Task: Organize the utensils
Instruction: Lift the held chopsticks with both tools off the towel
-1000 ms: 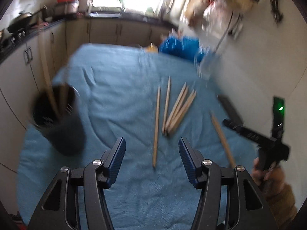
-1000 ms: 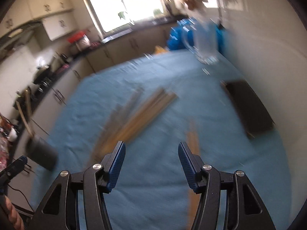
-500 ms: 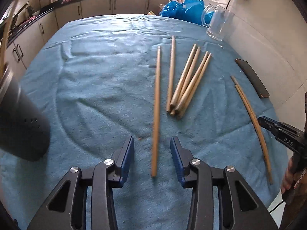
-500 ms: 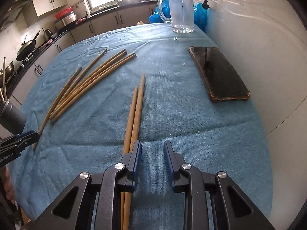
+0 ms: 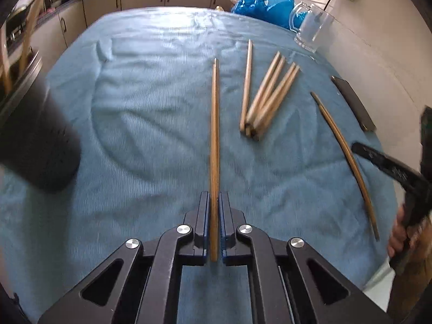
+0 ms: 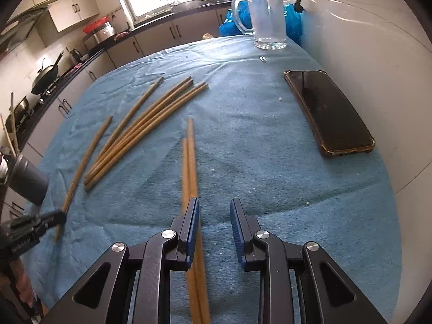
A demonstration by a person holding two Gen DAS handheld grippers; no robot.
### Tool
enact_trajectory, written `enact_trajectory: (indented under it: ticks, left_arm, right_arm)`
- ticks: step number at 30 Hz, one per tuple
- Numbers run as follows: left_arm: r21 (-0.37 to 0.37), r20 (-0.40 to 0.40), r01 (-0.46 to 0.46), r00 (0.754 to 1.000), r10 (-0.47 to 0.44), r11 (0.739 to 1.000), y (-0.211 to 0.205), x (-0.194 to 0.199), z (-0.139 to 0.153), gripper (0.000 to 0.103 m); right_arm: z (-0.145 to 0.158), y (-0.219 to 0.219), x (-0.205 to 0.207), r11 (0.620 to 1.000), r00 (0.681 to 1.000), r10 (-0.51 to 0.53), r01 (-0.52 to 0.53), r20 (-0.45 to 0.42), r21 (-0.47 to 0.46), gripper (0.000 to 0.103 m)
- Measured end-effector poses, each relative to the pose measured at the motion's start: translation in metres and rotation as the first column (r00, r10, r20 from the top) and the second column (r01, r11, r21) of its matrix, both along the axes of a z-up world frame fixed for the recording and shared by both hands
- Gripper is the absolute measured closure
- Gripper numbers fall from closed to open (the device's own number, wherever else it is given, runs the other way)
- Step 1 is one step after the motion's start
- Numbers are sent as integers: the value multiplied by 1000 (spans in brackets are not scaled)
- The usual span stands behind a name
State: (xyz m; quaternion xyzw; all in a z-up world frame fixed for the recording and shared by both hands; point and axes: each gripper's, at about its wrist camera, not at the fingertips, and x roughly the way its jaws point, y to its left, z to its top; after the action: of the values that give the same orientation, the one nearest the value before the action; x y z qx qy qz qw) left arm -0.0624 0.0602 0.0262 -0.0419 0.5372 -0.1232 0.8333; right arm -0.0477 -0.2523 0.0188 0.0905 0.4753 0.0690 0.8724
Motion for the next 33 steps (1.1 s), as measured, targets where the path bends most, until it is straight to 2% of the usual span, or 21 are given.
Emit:
enact_trajectory:
  ticks: [4, 9, 16, 19, 22, 26, 30, 33]
  left_arm:
    - [-33, -33, 19, 999, -20, 999, 12, -32, 1, 97]
    - [-68, -58, 31, 998, -35, 997, 22, -55, 5, 97]
    - [-61, -28, 43, 999, -44, 997, 24, -70, 18, 97]
    - [-66, -6, 49, 999, -50, 997, 25, -75, 29, 97]
    - [-65, 10, 49, 999, -49, 997, 26, -70, 35, 97]
    - [-26, 24, 41, 999, -40, 999, 19, -47, 38, 96]
    - [21, 27, 46, 999, -47, 999, 3, -15, 32, 86]
    - [48, 9, 47, 999, -48, 998, -8, 10, 24, 85]
  right_arm:
    - [-1, 10, 1, 999, 999, 35, -35, -7, -36, 77]
    - [-2, 15, 7, 998, 999, 26, -28, -18, -60, 77]
    - [-5, 19, 21, 991, 998, 26, -33, -54, -128, 77]
    - [-4, 13, 26, 993, 997, 8, -18, -81, -121, 86]
    - [-3, -2, 24, 989, 993, -33, 17, -110, -147, 87]
    - [-2, -23, 12, 983, 984, -72, 43, -161, -178, 86]
    - [0, -35, 14, 987, 976, -62, 30, -206, -157, 86]
    - [0, -36, 24, 988, 972, -60, 24, -227, -155, 86]
